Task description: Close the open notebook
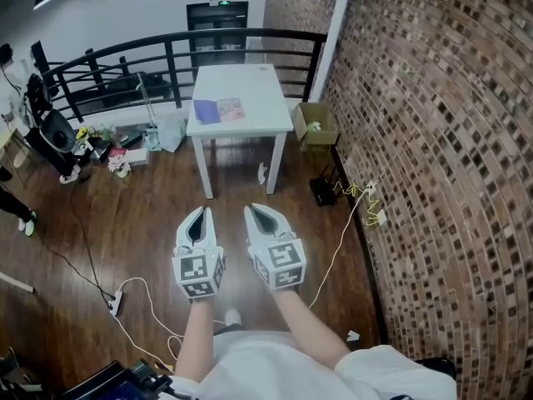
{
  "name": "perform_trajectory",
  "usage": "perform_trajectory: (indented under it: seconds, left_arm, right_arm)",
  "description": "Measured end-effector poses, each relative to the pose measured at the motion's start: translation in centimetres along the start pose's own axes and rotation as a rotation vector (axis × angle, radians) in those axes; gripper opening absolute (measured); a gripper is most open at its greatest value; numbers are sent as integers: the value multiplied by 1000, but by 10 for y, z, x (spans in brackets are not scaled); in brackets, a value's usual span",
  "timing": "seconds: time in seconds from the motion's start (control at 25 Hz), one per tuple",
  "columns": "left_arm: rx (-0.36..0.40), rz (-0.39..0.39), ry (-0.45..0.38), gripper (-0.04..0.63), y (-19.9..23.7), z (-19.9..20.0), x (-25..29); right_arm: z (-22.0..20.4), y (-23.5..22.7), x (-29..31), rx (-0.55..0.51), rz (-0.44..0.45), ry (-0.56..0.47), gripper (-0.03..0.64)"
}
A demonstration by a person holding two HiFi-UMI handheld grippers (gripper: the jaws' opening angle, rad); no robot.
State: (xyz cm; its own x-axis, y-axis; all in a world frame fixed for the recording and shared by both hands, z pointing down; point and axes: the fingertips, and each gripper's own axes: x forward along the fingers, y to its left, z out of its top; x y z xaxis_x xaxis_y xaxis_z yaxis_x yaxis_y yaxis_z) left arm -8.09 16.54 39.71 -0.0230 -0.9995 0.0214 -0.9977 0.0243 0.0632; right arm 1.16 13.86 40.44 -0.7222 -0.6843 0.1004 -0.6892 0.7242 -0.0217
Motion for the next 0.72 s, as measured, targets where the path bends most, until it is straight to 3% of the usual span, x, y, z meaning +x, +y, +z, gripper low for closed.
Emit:
perform_trajectory:
  seconds: [0.16, 0.28, 0.52, 0.72]
  left_arm:
    - [0, 16, -22, 15, 51, 11, 38]
    - [-24, 17, 7, 17, 73, -1, 69]
    - [-34, 2, 49, 16, 90, -21, 148]
    - [-28, 41, 64, 17, 103, -22, 236]
  right_arm:
    - [12, 10, 55, -38, -37, -25, -9]
    - [2, -1, 90, -27, -36, 17, -9]
    - [-6, -47, 166, 0, -18, 37, -9]
    - [2, -99, 243, 10, 47, 23, -9]
